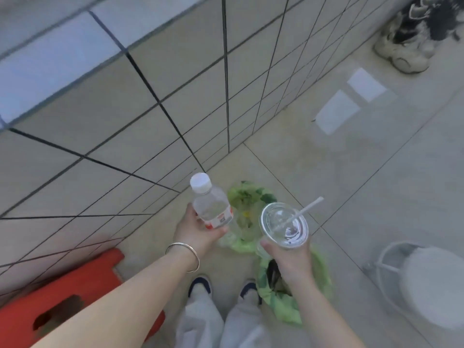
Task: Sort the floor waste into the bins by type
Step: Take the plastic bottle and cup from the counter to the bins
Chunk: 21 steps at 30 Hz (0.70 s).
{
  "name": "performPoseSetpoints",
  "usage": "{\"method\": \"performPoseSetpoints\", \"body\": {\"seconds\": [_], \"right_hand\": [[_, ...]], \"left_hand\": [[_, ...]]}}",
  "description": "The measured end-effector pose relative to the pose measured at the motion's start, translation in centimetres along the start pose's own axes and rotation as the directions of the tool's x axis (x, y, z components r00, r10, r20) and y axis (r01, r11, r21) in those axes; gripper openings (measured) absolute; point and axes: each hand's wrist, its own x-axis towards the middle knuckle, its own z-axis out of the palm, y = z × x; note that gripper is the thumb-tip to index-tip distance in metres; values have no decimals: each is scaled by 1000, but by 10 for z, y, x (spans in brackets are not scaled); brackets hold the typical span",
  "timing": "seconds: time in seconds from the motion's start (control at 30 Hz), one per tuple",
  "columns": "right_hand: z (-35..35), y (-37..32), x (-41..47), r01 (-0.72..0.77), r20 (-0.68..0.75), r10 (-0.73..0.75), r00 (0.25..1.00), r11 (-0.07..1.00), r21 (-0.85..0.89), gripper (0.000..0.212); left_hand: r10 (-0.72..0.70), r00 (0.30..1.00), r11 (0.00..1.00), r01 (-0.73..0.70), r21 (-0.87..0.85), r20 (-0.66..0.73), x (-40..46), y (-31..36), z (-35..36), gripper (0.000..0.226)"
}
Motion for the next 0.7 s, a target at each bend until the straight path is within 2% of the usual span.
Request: {"method": "performPoseSetpoints", "body": {"seconds": [0.23, 0.37, 0.43, 0.5, 0.6, 0.7], "right_hand": [[50, 74, 89, -74, -28, 73, 997, 996, -44, 75], [72, 111, 125, -73, 16, 75, 997, 993, -91, 61], [80, 129, 138, -122, 22, 126, 992, 985, -120, 61], [86, 137, 146, -204, 18, 210, 978, 965, -167, 70], [91, 139, 152, -250, 31, 267, 963, 932, -262, 80], [88, 127, 145, -272, 35, 304, 952, 894, -355, 73]], "left_hand": [[-49, 993, 997, 42, 68, 105, 91, -65, 68, 60], [-87, 988, 992, 74, 101, 129, 130, -95, 96, 64], [-99, 984, 987, 77, 143, 150, 146, -111, 110, 66], [-114, 976, 976, 74, 206, 186, 160, -123, 119, 76], [-169, 957, 959, 104, 264, 235, 170, -128, 125, 98], [-195, 958, 942, 122, 313, 211, 166, -123, 120, 94]]}}
